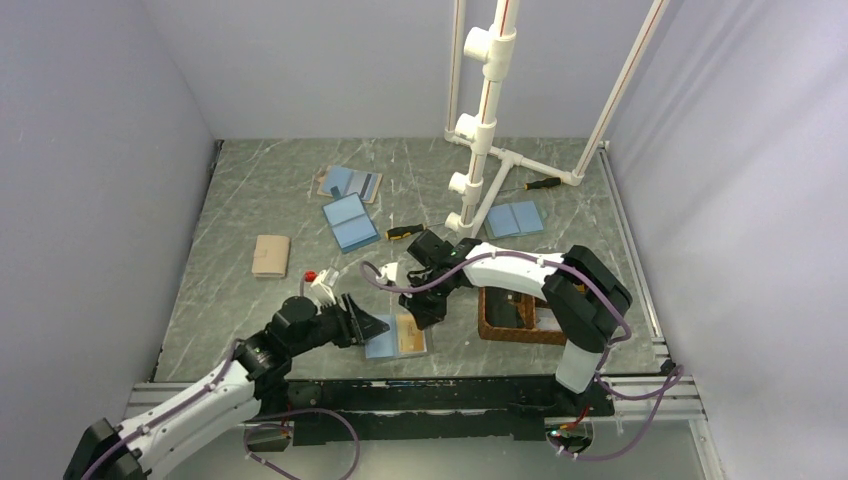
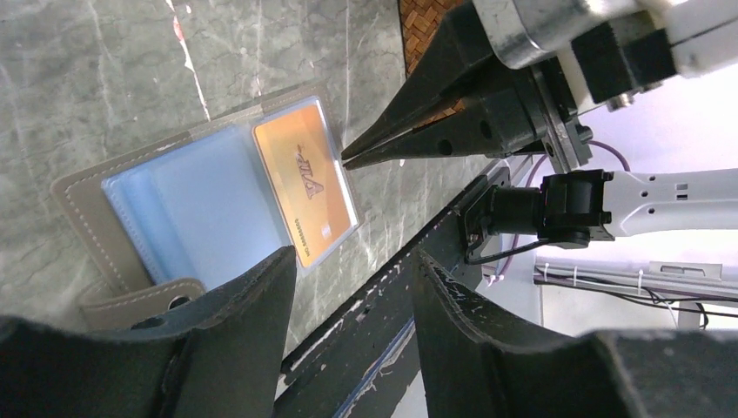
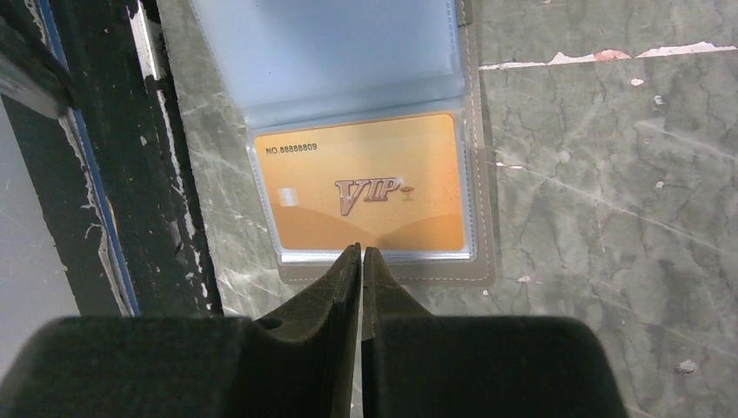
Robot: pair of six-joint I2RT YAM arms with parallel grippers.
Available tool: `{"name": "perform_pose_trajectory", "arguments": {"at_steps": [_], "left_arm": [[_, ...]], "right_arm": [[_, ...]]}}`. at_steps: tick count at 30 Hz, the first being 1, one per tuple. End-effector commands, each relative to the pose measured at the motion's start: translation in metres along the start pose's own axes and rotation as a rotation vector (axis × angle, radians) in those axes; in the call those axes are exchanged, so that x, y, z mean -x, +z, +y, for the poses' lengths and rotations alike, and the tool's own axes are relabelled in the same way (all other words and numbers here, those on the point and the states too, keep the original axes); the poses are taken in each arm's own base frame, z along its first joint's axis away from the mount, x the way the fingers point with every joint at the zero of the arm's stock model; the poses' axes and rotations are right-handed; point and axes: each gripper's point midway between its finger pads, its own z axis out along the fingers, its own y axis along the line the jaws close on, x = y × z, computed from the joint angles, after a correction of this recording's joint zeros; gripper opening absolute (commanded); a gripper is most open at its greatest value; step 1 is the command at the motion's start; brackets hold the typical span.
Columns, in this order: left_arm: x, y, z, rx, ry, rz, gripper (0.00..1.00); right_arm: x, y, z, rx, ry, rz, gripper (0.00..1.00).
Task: Take the credit cards out of the card holder
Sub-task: Remove the credit card from the card holder.
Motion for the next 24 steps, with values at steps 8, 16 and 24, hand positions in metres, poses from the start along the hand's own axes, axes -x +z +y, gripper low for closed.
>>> {"name": "perform_pose_trajectory", "arguments": {"at_steps": [8, 16, 24], "left_arm": [[0.018, 0.014, -0.025, -0.086, 0.017, -0.041, 0.56], [0.019, 0.013, -0.018, -0.05, 0.029, -0.05, 0.57], [0.017, 0.018, -0.015, -0.046, 0.041, -0.034, 0.56]], "right_arm": [[0.019, -0.014, -0.002, -0.006, -0.025, -0.059, 0.07], [0.017, -0.012, -0.002, -0.001, -0.014, -0.054, 0.07], [0.014, -0.01, -0.003, 0.008, -0.006, -0.041, 0.07]]}}
